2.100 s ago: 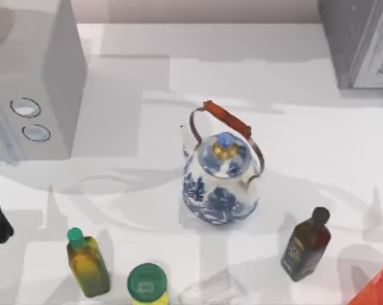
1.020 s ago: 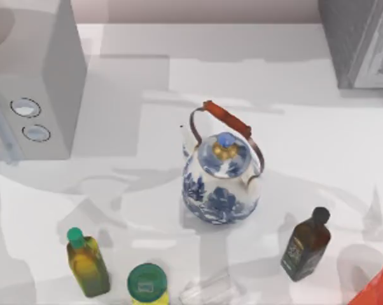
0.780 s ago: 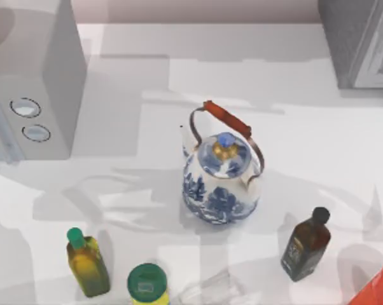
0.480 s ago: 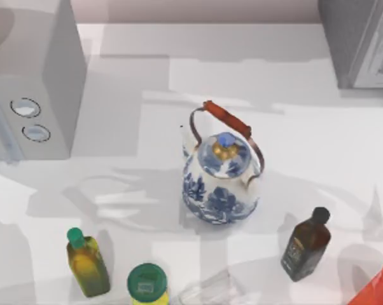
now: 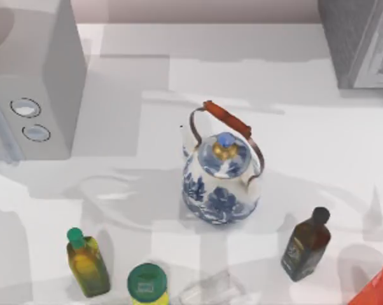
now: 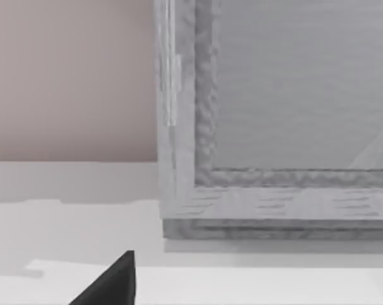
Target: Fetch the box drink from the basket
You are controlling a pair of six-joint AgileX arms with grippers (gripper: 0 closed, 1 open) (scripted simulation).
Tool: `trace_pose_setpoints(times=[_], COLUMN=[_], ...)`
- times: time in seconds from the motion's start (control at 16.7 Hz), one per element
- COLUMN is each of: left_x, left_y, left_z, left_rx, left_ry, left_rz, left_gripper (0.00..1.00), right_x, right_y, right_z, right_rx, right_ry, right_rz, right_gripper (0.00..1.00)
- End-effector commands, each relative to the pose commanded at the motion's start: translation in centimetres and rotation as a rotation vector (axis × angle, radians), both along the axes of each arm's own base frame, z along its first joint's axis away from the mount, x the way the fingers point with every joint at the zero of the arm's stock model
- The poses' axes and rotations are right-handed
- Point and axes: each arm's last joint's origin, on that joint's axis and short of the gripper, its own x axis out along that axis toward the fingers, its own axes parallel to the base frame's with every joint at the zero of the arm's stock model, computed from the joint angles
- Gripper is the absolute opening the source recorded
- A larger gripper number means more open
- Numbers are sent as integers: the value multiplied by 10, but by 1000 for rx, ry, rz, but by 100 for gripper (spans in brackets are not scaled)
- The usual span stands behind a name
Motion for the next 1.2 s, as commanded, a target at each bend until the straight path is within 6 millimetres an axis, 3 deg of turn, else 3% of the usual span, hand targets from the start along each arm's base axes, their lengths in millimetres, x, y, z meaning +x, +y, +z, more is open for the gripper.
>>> trace_pose_setpoints(times=[0.3, 0.6, 1.2], left_x=[24, 26, 26], left_y=[-1, -1, -1], left_z=[-1, -2, -2], left_rx=[0, 0, 0], left_ry=[0, 0, 0], left_rz=[0, 0, 0], left_gripper=[100, 100, 25], right_x=[0, 0, 0], right_y=[0, 0, 0], right_z=[0, 0, 0], right_rx=[0, 0, 0], right_ry=[0, 0, 0], right_rz=[0, 0, 0], right_gripper=[100, 100, 100])
